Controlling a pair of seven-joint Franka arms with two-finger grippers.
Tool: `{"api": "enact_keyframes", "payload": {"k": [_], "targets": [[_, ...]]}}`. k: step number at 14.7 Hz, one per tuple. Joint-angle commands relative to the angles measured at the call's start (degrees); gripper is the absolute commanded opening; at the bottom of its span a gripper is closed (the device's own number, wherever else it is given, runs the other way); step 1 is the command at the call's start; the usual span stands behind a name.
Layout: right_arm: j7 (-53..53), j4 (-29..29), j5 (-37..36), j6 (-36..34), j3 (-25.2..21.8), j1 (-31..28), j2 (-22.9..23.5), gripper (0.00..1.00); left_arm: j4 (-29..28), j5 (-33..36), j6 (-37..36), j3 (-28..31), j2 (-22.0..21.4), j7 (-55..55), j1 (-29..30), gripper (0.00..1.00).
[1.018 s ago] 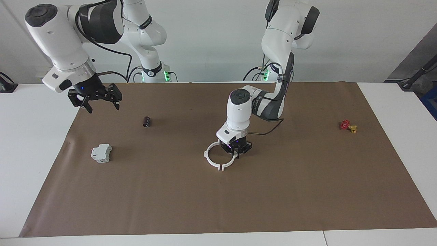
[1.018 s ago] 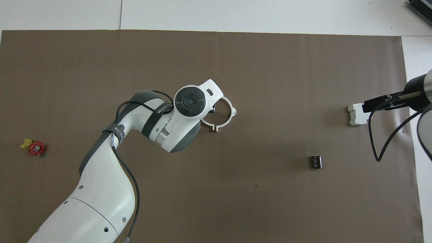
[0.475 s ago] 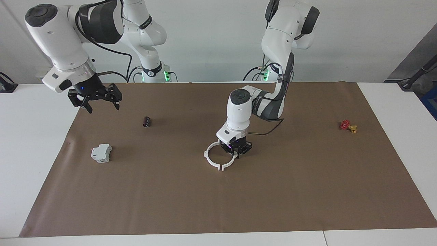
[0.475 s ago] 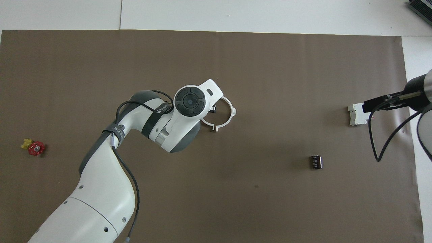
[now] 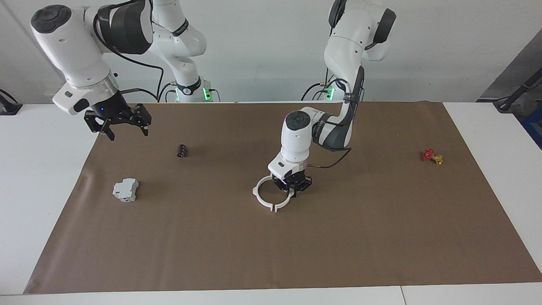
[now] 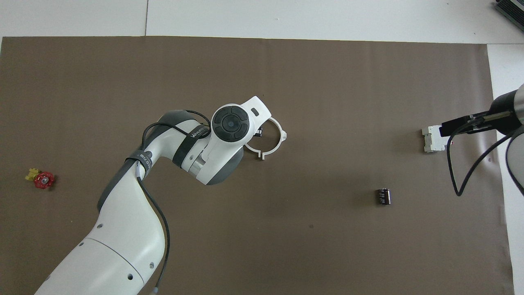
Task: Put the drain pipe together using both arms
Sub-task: 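Press the left gripper's clamp half onto the other half's ends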
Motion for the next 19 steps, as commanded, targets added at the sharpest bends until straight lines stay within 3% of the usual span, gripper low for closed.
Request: {"api": "enact_keyframes", "payload": {"k": [1,19], "targets": [[-2.0,-0.7,1.1,1.0,0.4,-0.8,-0.3,1.0,1.5,0.1,0.4,1.0,1.2,-0.5,-1.2,0.0],[-2.0,-0.7,1.1,0.7,0.4,-0.8,-0.4,1.0,1.5,-0.1,-0.7,1.0,1.1,-0.6,-1.6,0.0]]}}
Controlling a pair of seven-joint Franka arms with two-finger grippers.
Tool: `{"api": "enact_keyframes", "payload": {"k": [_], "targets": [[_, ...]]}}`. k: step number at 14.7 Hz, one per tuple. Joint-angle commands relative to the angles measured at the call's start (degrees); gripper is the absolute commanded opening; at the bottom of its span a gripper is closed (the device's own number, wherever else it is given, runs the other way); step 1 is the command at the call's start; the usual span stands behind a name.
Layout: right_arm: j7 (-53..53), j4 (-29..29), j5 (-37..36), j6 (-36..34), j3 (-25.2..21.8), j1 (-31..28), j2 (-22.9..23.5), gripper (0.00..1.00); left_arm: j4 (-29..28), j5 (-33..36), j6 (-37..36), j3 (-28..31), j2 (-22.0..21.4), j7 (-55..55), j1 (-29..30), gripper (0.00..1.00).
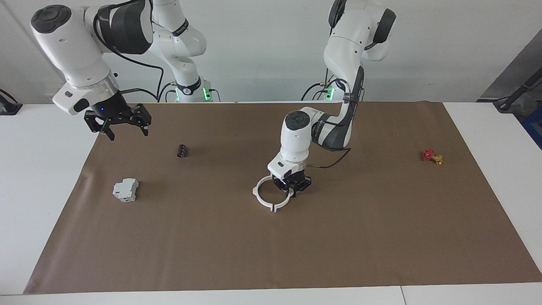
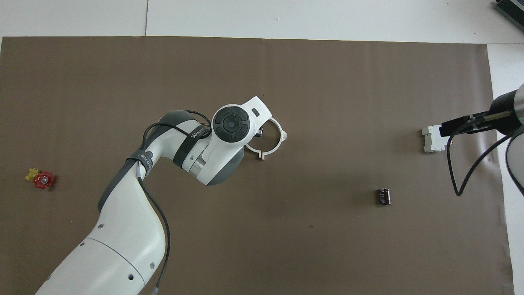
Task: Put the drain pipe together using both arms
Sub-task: 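Press the left gripper's clamp half onto the other half's ends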
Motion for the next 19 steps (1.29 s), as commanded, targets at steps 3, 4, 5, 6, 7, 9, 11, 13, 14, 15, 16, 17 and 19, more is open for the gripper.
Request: {"api": "enact_keyframes", "payload": {"k": [3,4,5,6,7,9,11,13,14,15,16,17,19], "targets": [[-2.0,-0.6,1.1,0.6,0.4,-0.8,-0.4,1.0,1.8,0.2,-1.6,1.0,1.0,-0.4,-1.3,0.99],[-2.0,-0.6,1.1,0.6,0.4,-0.8,-0.4,1.0,1.9,0.1,-2.2,1.1,1.0,-0.4,-1.3,1.0],[-1.9,-0.6,1.1,0.6,0.4,-0.8,-0.4,1.0,1.9,0.1,-2.7,1.0,1.0,-0.4,-1.3,1.0],[-1.8,-0.6,1.1,0.5,0.4,-0.8,-0.4,1.0,2.1,0.1,-2.9,1.0,1.0,-0.5,-1.3,1.0],[-1.7,-0.6,1.1,0.4,0.4,-0.8,-0.5,1.0,2.4,0.1,-3.1,1.0,1.0,-0.4,-1.3,1.0],[-1.5,-0.6,1.1,0.3,0.4,-0.7,-0.6,1.0,3.4,0.2,-5.2,1.0,1.0,-0.4,-1.3,1.0],[-1.1,-0.6,1.2,0.3,0.4,-0.7,-0.7,1.0,4.9,-0.4,-9.0,0.8,1.0,-0.4,-1.3,1.0],[1.3,-0.6,1.3,0.3,0.4,-0.4,-0.7,1.0,6.2,-0.5,-11.1,0.7,0.7,-0.3,-1.3,1.0],[4.2,-0.3,1.3,0.3,0.5,0.0,-0.7,1.0,6.1,-0.6,-11.2,0.6,0.3,-0.2,-1.3,1.0],[5.7,-0.3,1.3,0.3,0.8,0.1,-0.9,1.0,5.8,-0.6,-12.1,0.6,-0.4,-0.1,-1.3,1.0],[5.9,-0.3,1.3,0.3,0.9,0.1,-0.9,1.0,5.9,-0.5,-13.9,0.6,-1.5,0.2,-1.2,1.0],[5.9,-0.3,1.3,0.3,0.9,0.1,-0.9,1.0,6.0,-0.5,-15.1,0.6,-1.9,0.6,-1.0,1.0],[6.0,-0.2,1.3,-0.2,0.9,0.1,-1.4,1.0,6.0,-0.5,-15.4,0.6,-2.2,0.6,-0.9,1.0]]}}
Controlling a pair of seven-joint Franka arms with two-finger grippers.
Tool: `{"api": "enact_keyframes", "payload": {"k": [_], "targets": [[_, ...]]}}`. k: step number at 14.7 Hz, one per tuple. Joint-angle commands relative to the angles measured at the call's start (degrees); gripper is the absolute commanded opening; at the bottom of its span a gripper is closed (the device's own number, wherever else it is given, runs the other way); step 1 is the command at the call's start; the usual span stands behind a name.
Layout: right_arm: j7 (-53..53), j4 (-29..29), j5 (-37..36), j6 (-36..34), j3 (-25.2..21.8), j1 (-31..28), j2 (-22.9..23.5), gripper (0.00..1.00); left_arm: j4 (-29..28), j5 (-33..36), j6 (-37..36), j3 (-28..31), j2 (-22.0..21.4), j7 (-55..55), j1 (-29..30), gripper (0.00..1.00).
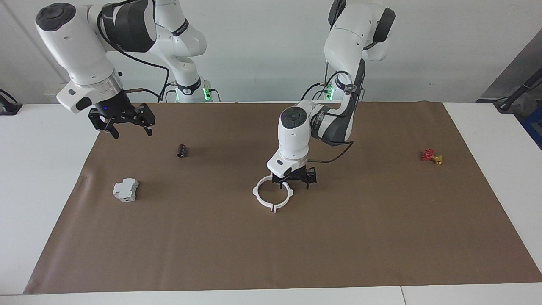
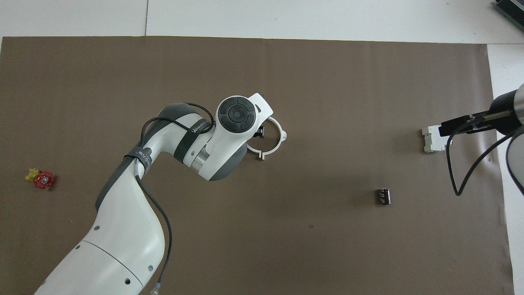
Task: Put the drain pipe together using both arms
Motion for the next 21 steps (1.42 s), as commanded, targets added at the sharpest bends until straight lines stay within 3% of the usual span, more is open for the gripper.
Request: {"api": "enact_keyframes", "payload": {"k": [1,8,12,21], "targets": [[1.1,-0.3,0.8,-0.4,0.2,-0.4,-1.2,1.0,0.0,-0.5,-2.0,0.8,-1.4,0.5,-0.6,1.0],[1.3,-0.3,0.8,-0.5,0.2,-0.3,-1.3,1.0,-0.8,-0.9,-6.4,0.6,-6.5,4.3,1.2,1.0],[1.4,-0.3,0.8,-1.1,0.2,-0.3,-1.5,1.0,-1.7,-6.1,-7.8,0.6,-10.4,9.9,5.5,1.0],[1.9,-0.3,0.9,-1.4,0.2,-0.1,-2.0,1.0,-1.7,-7.7,-18.0,0.6,-17.2,23.6,16.2,1.0]]}}
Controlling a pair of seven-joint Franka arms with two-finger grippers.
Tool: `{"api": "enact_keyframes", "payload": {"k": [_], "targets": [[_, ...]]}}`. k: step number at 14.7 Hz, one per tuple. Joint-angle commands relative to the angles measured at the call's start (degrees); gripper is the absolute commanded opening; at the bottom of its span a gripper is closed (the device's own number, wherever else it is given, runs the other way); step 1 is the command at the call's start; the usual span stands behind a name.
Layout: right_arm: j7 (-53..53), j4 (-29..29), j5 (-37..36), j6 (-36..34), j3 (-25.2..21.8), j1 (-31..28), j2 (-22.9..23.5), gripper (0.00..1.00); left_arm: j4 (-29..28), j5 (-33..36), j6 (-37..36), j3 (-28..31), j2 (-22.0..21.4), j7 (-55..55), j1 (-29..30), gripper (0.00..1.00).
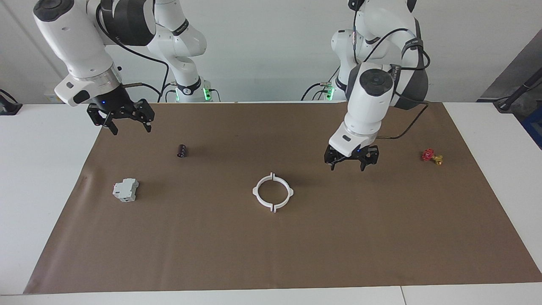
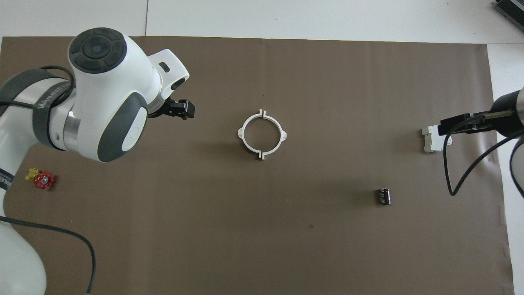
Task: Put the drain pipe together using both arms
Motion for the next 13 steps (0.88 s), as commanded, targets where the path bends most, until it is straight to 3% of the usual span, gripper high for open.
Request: {"api": "enact_keyframes", "payload": {"k": [1,13], "targets": [[1.2,-0.3,0.8,-0.7,0.3,-0.1,-0.9,1.0,-1.6,-1.3,-3.5,-0.3,-2.7,5.7,2.9,1.0],[2.6,-0.3,2.7,-0.6,0.2,-0.7,-0.8,1.0,-1.7,-3.7,-10.4,-0.1,-10.1,17.9,13.0,1.0]]}}
